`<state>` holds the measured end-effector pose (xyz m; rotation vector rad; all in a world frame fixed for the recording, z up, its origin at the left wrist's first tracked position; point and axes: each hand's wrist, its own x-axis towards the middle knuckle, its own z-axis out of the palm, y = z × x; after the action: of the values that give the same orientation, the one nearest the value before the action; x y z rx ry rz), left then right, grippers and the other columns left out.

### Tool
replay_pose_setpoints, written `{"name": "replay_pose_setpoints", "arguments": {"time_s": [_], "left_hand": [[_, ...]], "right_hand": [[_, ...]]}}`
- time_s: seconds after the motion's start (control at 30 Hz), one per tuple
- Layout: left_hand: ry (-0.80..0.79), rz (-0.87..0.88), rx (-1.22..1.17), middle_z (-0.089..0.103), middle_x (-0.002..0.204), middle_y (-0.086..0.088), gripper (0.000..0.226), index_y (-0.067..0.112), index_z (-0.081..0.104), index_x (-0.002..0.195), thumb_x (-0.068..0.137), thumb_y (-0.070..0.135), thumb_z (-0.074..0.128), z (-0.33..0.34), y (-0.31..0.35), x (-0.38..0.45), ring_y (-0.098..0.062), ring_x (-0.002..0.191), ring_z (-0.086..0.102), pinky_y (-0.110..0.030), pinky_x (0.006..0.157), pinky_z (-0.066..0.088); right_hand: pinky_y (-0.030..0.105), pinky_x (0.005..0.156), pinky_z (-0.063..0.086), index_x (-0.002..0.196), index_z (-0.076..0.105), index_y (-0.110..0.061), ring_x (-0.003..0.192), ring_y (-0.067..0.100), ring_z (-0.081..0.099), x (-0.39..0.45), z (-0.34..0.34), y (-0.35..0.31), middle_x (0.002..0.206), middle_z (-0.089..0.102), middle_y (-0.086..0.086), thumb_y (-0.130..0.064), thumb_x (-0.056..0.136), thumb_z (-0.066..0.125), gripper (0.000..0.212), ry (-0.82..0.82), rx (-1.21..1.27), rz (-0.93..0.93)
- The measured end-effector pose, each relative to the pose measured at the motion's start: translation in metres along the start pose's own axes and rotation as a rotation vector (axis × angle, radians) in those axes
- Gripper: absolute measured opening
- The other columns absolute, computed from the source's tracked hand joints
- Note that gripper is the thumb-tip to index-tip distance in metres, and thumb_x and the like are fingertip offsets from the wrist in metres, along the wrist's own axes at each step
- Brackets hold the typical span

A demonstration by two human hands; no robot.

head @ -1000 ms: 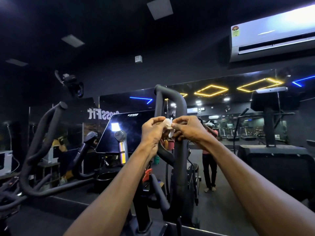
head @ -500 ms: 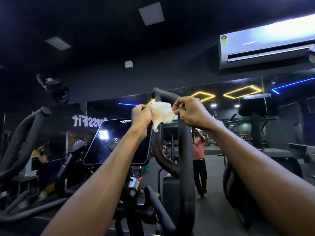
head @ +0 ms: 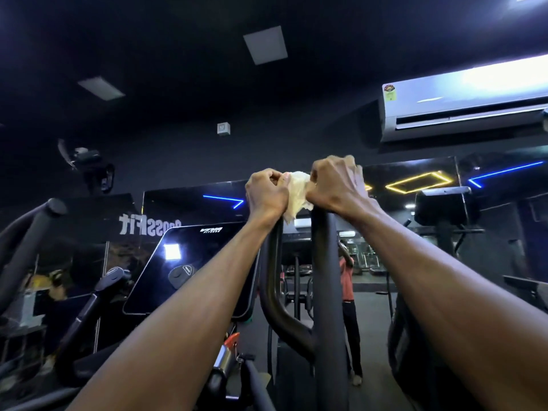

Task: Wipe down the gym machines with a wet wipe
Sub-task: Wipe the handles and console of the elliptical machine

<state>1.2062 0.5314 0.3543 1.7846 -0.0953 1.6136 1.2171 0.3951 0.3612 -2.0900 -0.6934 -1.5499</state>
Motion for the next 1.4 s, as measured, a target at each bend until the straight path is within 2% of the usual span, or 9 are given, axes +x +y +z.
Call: {"name": "replay_pose_setpoints", "arguments": {"time_s": [0.23,0.47,0.63,0.77,0.87,0.97,1.13,1.3,1.4], "left_hand": [[0.105,-0.032,-0.117,0.074,0.097,0.001,0.02,0.012,0.077,0.1,0.094,0.026,0.065,0.008,-0.014,0.021,-0.008,0.084,0.063,-0.02,0.077,0.048],[-0.027,-0.03,-0.186,0.073,0.082,0.006,0.017,0.017,0.075,0.095,0.086,0.032,0.075,0.007,-0.024,0.041,-0.008,0.077,0.067,-0.029,0.076,0.057],[-0.032,-0.105,-0.082,0.069,0.072,0.011,0.009,0.027,0.073,0.075,0.083,0.026,0.078,0.009,-0.018,0.047,-0.005,0.072,0.063,-0.021,0.067,0.051],[-0.052,-0.197,-0.086,0.06,0.052,0.007,0.025,0.022,0.068,0.056,0.081,0.017,0.07,0.007,-0.018,0.045,-0.009,0.056,0.054,-0.023,0.052,0.042],[0.092,-0.306,-0.138,0.071,0.073,-0.004,0.022,0.013,0.069,0.066,0.08,0.014,0.052,0.007,-0.023,0.042,-0.025,0.076,0.065,-0.032,0.064,0.05],[0.121,-0.322,-0.186,0.067,0.095,-0.02,0.02,0.004,0.066,0.077,0.077,0.013,0.049,0.012,-0.029,0.04,-0.039,0.084,0.062,-0.037,0.063,0.046],[0.049,-0.279,-0.202,0.071,0.091,-0.001,0.011,0.02,0.068,0.086,0.076,0.025,0.068,0.013,-0.034,0.031,-0.023,0.095,0.067,-0.041,0.084,0.057],[0.014,-0.237,-0.182,0.069,0.076,0.002,0.005,0.023,0.07,0.078,0.078,0.023,0.075,0.007,-0.032,0.031,-0.015,0.078,0.063,-0.028,0.063,0.052],[0.008,-0.229,-0.235,0.07,0.07,-0.004,0.018,0.014,0.069,0.068,0.081,0.027,0.067,0.009,-0.036,0.03,-0.021,0.07,0.063,-0.046,0.066,0.057]], "right_hand": [[0.037,0.069,0.037,0.107,0.057,-0.005,0.096,0.039,0.061,0.008,0.037,-0.015,0.109,0.052,0.015,-0.02,0.097,0.049,0.02,-0.013,-0.082,-0.271],[0.038,0.08,0.049,0.097,0.068,-0.018,0.101,0.035,0.061,0.052,0.032,-0.006,0.109,0.065,0.01,-0.02,0.088,0.056,0.015,0.127,0.383,0.012],[0.04,0.085,0.042,0.103,0.07,-0.018,0.115,0.037,0.05,0.072,0.025,-0.004,0.11,0.06,0.009,-0.015,0.079,0.062,0.026,-0.188,0.075,0.016],[0.04,0.083,0.05,0.114,0.063,-0.008,0.108,0.042,0.059,0.068,0.03,-0.022,0.119,0.058,0.019,-0.022,0.088,0.06,0.029,-0.297,0.17,-0.095],[0.042,0.087,0.043,0.121,0.056,-0.01,0.119,0.046,0.051,0.056,0.045,-0.03,0.129,0.051,0.023,-0.025,0.096,0.05,0.03,-0.406,0.116,-0.147],[0.044,0.091,0.039,0.129,0.05,-0.013,0.127,0.042,0.047,0.055,0.049,-0.031,0.137,0.05,0.017,-0.029,0.099,0.045,0.035,-0.445,0.061,-0.13],[0.046,0.099,0.042,0.128,0.056,-0.016,0.124,0.043,0.05,0.049,0.041,-0.011,0.138,0.052,0.02,-0.041,0.102,0.037,0.04,-0.517,0.008,-0.057],[0.045,0.092,0.044,0.124,0.056,-0.008,0.123,0.042,0.05,0.056,0.022,-0.029,0.134,0.05,0.02,-0.026,0.096,0.047,0.035,-0.405,0.088,-0.03],[0.046,0.104,0.041,0.134,0.052,-0.009,0.13,0.042,0.045,0.06,0.036,-0.044,0.143,0.045,0.022,-0.043,0.101,0.039,0.049,-0.428,0.233,0.006]]}}
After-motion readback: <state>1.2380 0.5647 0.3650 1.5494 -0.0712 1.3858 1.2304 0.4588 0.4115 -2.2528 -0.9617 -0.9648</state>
